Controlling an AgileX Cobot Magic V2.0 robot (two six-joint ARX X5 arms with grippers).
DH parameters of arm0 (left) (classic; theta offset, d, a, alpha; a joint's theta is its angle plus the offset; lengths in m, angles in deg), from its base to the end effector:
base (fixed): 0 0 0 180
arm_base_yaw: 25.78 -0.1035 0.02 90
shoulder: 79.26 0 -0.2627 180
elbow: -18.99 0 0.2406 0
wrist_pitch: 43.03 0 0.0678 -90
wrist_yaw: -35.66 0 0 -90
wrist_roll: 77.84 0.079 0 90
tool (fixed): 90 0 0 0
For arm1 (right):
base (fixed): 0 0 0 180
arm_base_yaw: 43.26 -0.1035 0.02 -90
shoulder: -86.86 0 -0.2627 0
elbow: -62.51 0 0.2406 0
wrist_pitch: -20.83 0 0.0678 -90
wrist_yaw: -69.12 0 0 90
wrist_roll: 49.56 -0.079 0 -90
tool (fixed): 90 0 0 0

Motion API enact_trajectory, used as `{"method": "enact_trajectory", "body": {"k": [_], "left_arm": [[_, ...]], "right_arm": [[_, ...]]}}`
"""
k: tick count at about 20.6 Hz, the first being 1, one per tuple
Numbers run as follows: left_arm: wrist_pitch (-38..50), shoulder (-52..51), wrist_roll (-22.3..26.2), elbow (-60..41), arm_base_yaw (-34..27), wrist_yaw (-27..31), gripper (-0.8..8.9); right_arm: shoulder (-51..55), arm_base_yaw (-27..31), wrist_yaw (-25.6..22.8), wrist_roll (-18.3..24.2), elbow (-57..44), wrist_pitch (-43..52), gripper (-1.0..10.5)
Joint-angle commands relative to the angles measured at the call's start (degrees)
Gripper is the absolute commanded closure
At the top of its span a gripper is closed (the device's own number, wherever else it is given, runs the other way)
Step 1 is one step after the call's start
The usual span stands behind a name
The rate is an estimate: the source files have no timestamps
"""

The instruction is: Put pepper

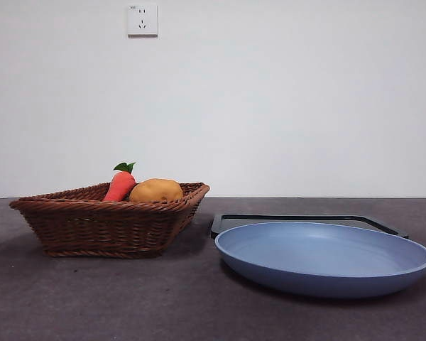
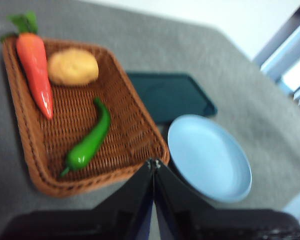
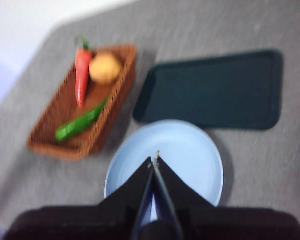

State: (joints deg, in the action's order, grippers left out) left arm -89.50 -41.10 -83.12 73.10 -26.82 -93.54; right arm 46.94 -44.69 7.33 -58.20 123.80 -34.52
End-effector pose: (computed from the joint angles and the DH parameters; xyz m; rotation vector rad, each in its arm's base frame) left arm 0.1568 -0.0471 0.2664 -0.2734 0.5397 -0.6269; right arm 0.1556 0.0412 0.2829 0.2821 0.6211 0.4578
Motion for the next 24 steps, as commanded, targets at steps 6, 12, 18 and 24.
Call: {"method": "enact_trajectory", "body": {"k": [6,12,18,24], "left_arm": [[-10.93,4.20,11.41,6.16,2.58,0.02,8.07],[-10.51,4.20,11.28,6.16,2.58,0.22,4.73],[-10.25,4.20,11.08,6.16,2.58,0.15,4.23],[-9.99,4.20,11.06,6.16,2.58,-0.09,4.24]], "right_arm": [[-8.13,-3.69,0.13,13.81,8.57,-15.47,9.4],[-8.46,-3.67,-0.09,13.16,8.57,-15.63,7.0],[-11.34,-3.67,-0.31,11.69,8.57,-17.14,5.8],[-18.99,-3.69,-3.89,11.47,8.57,-16.04,5.8]]}}
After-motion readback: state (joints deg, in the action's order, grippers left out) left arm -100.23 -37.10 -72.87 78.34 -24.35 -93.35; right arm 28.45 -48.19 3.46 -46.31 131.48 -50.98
